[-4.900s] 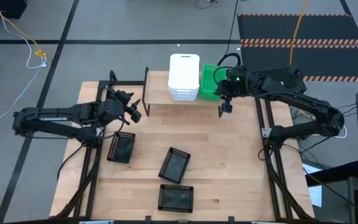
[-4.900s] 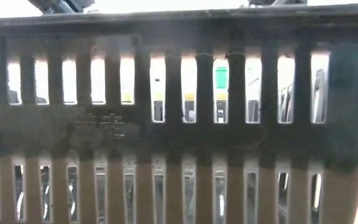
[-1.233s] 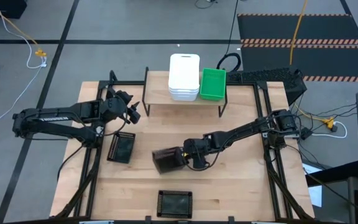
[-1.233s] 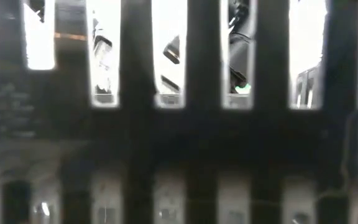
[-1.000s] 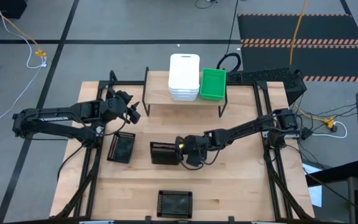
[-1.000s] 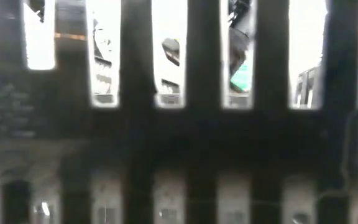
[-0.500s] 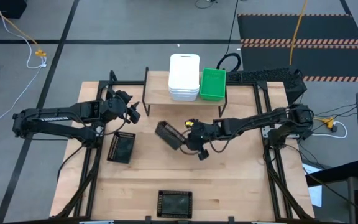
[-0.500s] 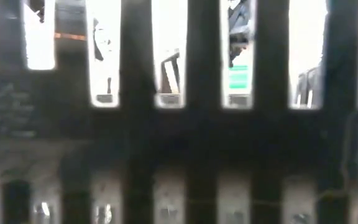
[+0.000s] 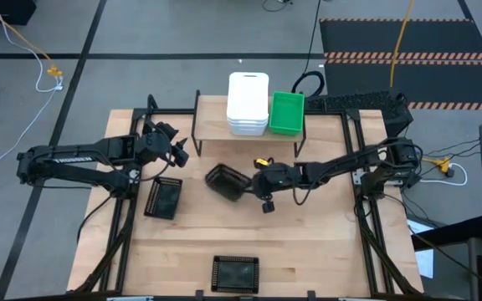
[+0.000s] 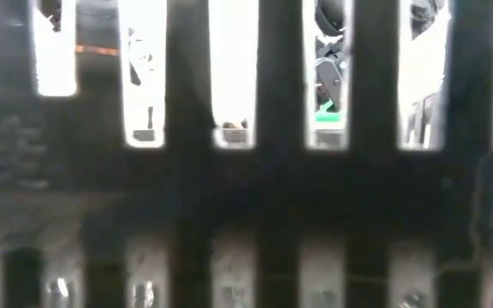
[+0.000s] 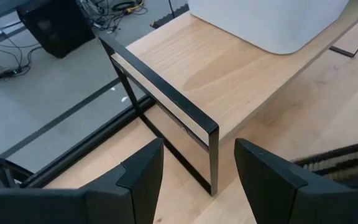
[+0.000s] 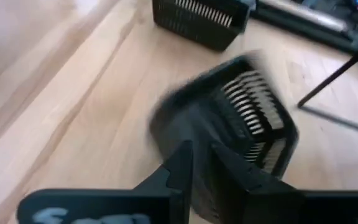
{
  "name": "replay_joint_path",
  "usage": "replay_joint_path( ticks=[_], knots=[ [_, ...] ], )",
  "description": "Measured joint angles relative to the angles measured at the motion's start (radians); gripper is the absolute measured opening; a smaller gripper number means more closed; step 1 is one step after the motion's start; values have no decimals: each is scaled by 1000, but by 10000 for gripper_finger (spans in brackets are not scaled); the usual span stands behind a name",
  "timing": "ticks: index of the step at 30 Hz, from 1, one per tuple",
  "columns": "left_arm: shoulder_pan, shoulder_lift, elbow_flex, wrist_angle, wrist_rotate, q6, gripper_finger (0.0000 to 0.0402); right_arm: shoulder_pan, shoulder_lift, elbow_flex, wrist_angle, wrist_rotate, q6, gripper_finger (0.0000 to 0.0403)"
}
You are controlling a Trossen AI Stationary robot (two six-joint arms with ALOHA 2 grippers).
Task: Stack baskets on shelf by color
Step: Put the top right black bin on the shelf
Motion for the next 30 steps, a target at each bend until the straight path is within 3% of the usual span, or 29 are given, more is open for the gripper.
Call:
replay_joint_path(
  ticks=[9, 13, 16, 20, 23, 26, 30],
  knots=[
    [0, 0, 0, 0, 1, -4, 200, 1, 0, -79, 177, -8, 32, 47],
    [0, 0, 0, 1, 1, -6, 200, -13, 0, -79, 219, -131, -17, 71],
    [0, 0, 0, 4, 0, -11, 200, -41, 0, -56, 219, -210, 17, 110],
    [0, 0, 0, 22, 0, -11, 200, -76, 0, 41, 44, -233, 42, 185],
    [0, 0, 0, 30, 0, -11, 200, -93, 16, 133, -194, -229, -64, 232],
    [0, 0, 0, 30, 1, -11, 200, -96, 47, 182, -314, -224, -195, 246],
    [0, 0, 0, 30, 1, -11, 200, -91, 69, 198, -309, -197, -368, 235]
  ],
)
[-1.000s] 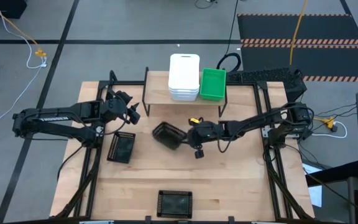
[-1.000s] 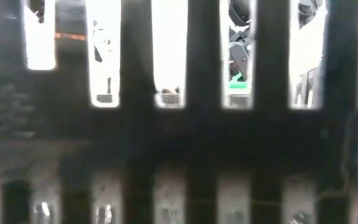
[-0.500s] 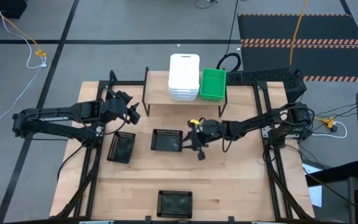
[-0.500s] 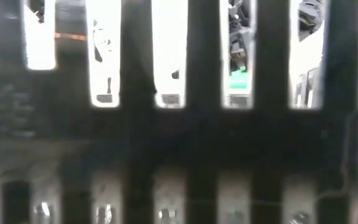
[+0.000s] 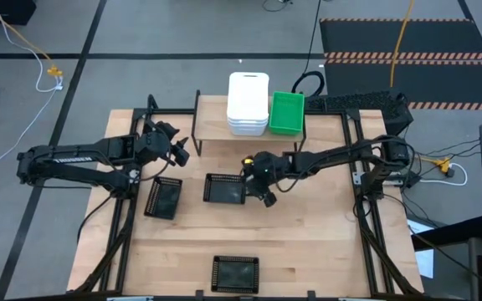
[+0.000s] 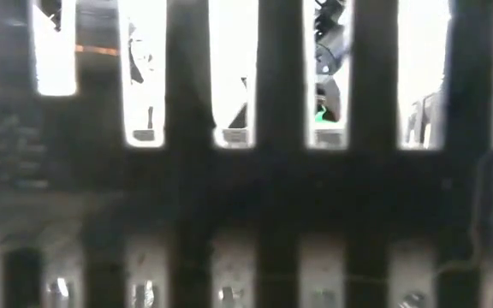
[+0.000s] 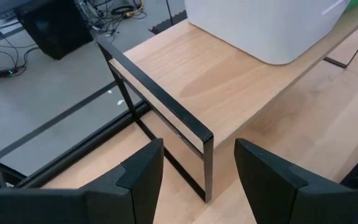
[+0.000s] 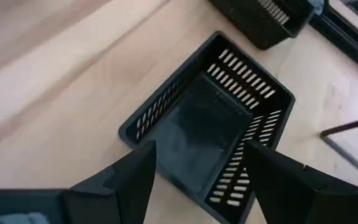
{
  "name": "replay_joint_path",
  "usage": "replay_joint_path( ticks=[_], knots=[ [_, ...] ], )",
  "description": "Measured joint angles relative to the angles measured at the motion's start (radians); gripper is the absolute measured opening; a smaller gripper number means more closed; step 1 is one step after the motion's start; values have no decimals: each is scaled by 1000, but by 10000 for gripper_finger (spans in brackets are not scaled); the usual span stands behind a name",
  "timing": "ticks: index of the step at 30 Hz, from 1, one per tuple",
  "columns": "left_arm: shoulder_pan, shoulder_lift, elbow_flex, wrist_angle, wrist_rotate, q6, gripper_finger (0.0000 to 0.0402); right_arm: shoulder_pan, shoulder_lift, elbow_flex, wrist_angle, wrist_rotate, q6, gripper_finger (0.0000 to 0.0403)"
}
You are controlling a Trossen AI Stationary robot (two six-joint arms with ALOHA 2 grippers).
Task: Stack baskets on shelf by color
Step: Put the top right black bin on the shelf
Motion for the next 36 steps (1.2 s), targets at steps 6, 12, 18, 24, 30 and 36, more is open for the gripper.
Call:
replay_joint_path(
  ticks=[6, 12, 18, 24, 30, 36],
  knots=[
    [0, 0, 0, -2, 0, 0, 200, 0, 56, -3, -12, 71, -109, 198],
    [0, 0, 0, -10, 0, -1, 200, 8, 111, -1, -29, 94, -163, 181],
    [0, 0, 0, -12, 0, -4, 200, 20, 109, -1, 18, 129, -187, 174],
    [0, 0, 0, -18, 0, -4, 200, 20, 109, -1, -8, 121, -123, 79],
    [0, 0, 0, -23, 0, -5, 200, 19, 107, 0, -8, 100, -75, 14],
    [0, 0, 0, -23, 0, -7, 200, 36, 66, -1, 0, -1, 15, 6]
  ],
)
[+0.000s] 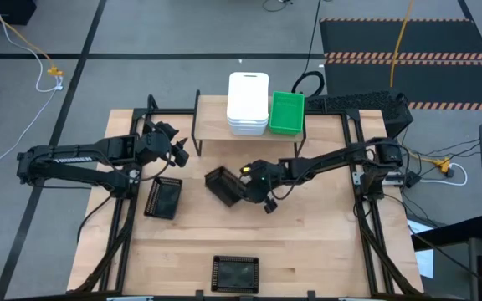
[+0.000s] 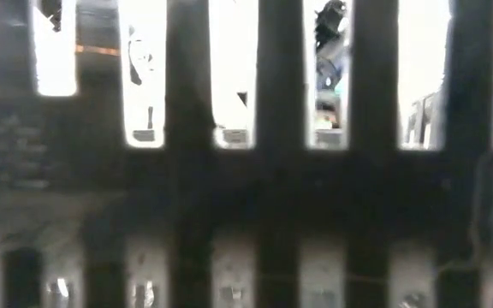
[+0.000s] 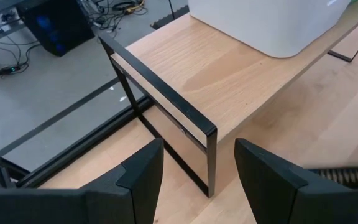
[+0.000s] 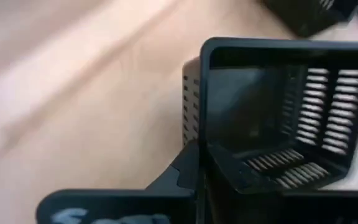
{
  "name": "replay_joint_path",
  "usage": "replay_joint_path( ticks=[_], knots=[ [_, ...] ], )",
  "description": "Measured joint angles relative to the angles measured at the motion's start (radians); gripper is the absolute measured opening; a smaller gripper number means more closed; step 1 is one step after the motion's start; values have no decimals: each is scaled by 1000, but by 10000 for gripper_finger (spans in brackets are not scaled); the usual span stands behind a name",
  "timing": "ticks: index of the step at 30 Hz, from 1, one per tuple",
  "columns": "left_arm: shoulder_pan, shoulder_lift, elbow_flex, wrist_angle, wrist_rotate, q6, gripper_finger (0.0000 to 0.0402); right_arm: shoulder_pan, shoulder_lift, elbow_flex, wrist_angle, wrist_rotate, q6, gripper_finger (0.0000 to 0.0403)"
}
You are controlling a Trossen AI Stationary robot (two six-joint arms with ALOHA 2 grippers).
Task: Stack baskets on shelf by color
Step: Put the top right black bin on the shelf
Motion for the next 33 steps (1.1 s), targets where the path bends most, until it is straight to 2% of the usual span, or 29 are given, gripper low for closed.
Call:
replay_joint_path(
  ticks=[4, 12, 16, 20, 26, 33],
  knots=[
    [0, 0, 0, -7, 0, -1, 200, 1, -40, -1, 5, -36, 84, 3],
    [0, 0, 0, -11, 0, -11, 200, -1, -179, 0, -14, -38, 199, 0],
    [0, 0, 0, -14, 0, -14, 200, -24, -171, -8, -150, -37, 196, 0],
    [0, 0, 0, -40, 0, -24, 200, -12, -111, -59, -151, -36, 189, 7],
    [0, 0, 0, -43, 0, -25, 200, 41, -27, -74, -12, -38, 172, 51],
    [0, 0, 0, -43, 0, -39, 200, 62, -20, -74, 77, -42, 183, 150]
  ],
)
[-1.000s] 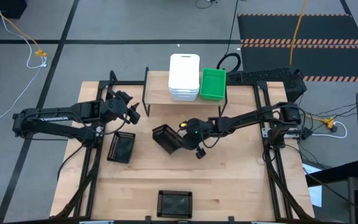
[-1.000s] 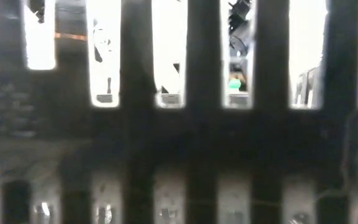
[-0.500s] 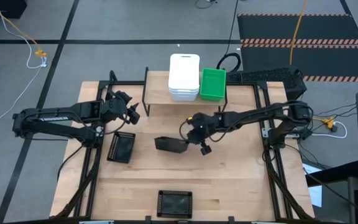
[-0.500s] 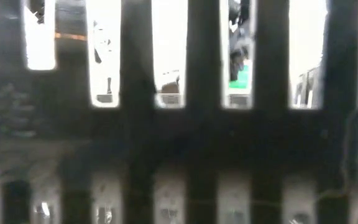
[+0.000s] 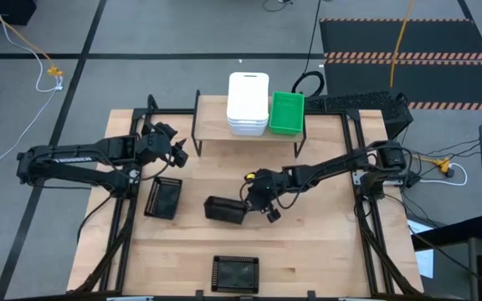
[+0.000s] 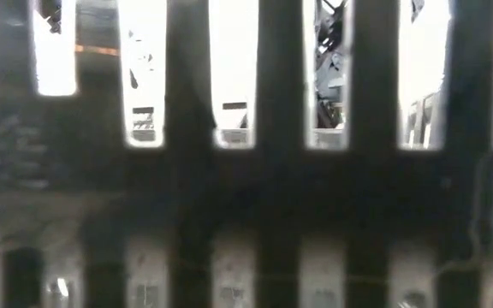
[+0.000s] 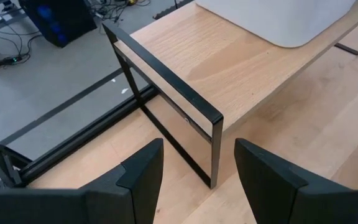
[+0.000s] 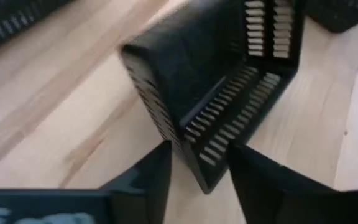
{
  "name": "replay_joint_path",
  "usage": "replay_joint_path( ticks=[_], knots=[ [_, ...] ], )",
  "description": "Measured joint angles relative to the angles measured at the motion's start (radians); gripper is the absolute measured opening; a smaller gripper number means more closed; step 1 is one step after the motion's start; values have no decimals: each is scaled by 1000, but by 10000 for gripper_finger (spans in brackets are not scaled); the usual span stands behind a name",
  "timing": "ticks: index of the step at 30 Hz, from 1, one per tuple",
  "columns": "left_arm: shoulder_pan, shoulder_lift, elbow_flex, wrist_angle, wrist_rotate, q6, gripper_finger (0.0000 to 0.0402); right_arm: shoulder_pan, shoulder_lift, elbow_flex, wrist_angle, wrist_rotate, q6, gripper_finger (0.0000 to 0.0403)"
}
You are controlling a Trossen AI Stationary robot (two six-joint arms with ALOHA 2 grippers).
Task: Stack baskets on shelf by color
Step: Put the top right black bin on the shelf
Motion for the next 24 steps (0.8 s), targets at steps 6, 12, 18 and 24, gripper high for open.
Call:
replay_joint_path(
  ticks=[6, 12, 18, 24],
  knots=[
    [0, 0, 0, -13, 0, -11, 200, -13, 55, -69, 239, -136, 113, 189],
    [-6, 0, 0, -26, 0, -26, 200, -41, 92, -144, 452, -180, 144, 162],
    [-3, 0, 0, -23, -3, -22, 200, -38, 83, -145, 527, -179, -7, 134],
    [-3, 0, 0, -20, -6, -20, 200, -15, 74, -86, 536, -122, -157, 124]
  ],
)
